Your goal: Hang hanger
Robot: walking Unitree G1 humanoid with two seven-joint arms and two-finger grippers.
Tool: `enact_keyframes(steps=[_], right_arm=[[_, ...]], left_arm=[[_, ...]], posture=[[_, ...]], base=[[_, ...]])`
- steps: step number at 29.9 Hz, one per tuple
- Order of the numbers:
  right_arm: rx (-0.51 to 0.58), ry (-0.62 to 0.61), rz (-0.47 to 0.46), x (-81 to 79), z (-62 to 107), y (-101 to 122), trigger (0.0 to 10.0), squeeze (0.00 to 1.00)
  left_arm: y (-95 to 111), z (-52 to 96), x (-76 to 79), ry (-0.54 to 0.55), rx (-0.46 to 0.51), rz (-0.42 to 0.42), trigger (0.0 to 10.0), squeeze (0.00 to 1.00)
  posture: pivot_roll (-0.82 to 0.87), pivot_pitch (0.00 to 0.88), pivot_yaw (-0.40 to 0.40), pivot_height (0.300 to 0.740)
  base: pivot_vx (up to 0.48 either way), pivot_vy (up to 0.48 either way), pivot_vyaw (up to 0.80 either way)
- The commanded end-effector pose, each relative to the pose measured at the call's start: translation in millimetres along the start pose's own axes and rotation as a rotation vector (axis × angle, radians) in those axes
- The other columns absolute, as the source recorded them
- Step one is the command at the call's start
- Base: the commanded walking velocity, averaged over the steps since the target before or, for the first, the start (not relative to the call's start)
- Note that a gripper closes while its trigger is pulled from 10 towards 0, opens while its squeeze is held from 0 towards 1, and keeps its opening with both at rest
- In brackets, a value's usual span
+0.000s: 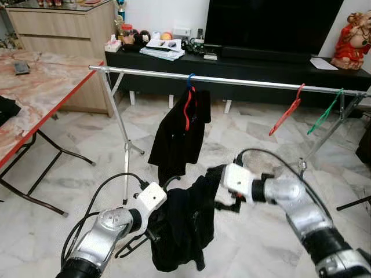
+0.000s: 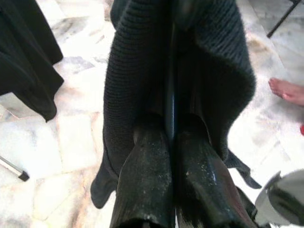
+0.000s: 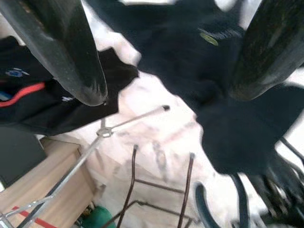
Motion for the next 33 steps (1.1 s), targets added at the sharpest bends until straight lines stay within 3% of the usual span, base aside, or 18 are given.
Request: enact_keyframes(steps=[1, 8, 15, 20, 25, 33], right_arm=[[-0.045, 0.047, 0.030, -5.2, 2.8, -8.7, 10.0, 0.00], [-0.065, 0.210, 0.042, -26.4, 4.4, -21.8, 10.0, 0.00], [-0.073, 0.227, 0.061, -21.5, 4.5, -23.3, 10.0, 0.00], [-0.029, 0.239, 0.050, -21.2, 1.6, -16.0, 10.0, 0.00], [0.006, 0.345, -0.004, -36.3, 0.3, -14.6, 10.0, 0.00], [0.013, 0.409, -0.064, -51.4, -4.5, -19.9, 10.0, 0.00]], left_arm=[[9.6, 2.7, 1.1, -0.013, 0.023, -0.068, 10.0, 0.00], [16.7, 12.3, 17.8, -0.142, 0.026, -0.145, 10.0, 0.00], [24.4, 19.6, 33.0, -0.248, 0.032, -0.201, 10.0, 0.00], [25.7, 21.3, 39.7, -0.291, 0.024, -0.235, 10.0, 0.00], [30.9, 21.7, 42.1, -0.303, 0.030, -0.246, 10.0, 0.00], [37.5, 21.8, 47.7, -0.331, 0.035, -0.261, 10.0, 0.00]], posture=[[0.08, 0.025, -0.061, 0.740], [0.09, 0.027, -0.069, 0.740], [0.09, 0.021, -0.068, 0.740], [0.09, 0.017, -0.067, 0.740], [0.09, 0.006, -0.066, 0.740], [0.10, 0.000, -0.067, 0.740]], base=[[0.000, 0.000, 0.00], [0.000, 0.000, 0.00], [0.000, 0.000, 0.00], [0.000, 0.000, 0.00], [0.000, 0.000, 0.00], [0.000, 0.000, 0.00]])
Point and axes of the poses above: a point about 5 cm out from each wrist's last joint towards the gripper, its own z axis pointing back from the gripper into the wrist, its own y axis along the axis of the wrist's last joint, x = y × z, the point moved 5 cm from there along -z, pointing out of the wrist towards the gripper, and after that the axes turned 5 degrees about z, right-handed, at the moved point
